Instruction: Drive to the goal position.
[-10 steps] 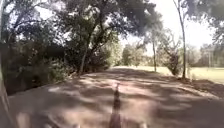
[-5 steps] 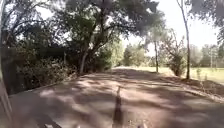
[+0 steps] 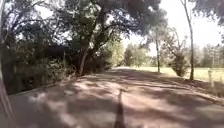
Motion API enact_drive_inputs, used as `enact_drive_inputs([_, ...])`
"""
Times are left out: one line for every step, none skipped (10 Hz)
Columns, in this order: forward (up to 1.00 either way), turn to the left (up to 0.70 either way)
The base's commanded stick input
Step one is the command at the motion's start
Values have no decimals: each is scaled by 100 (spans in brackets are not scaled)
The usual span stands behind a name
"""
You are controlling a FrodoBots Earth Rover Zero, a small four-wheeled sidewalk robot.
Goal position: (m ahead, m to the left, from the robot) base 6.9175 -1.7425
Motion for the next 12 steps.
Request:
enact_drive_inputs([70, -3])
enact_drive_inputs([70, -28])
enact_drive_inputs([70, -35])
enact_drive_inputs([70, -35])
enact_drive_inputs([70, -35])
enact_drive_inputs([70, -35])
enact_drive_inputs([70, -21])
enact_drive_inputs([70, 0])
enact_drive_inputs([70, 0])
enact_drive_inputs([70, 0])
enact_drive_inputs([70, 0])
enact_drive_inputs([70, 0])
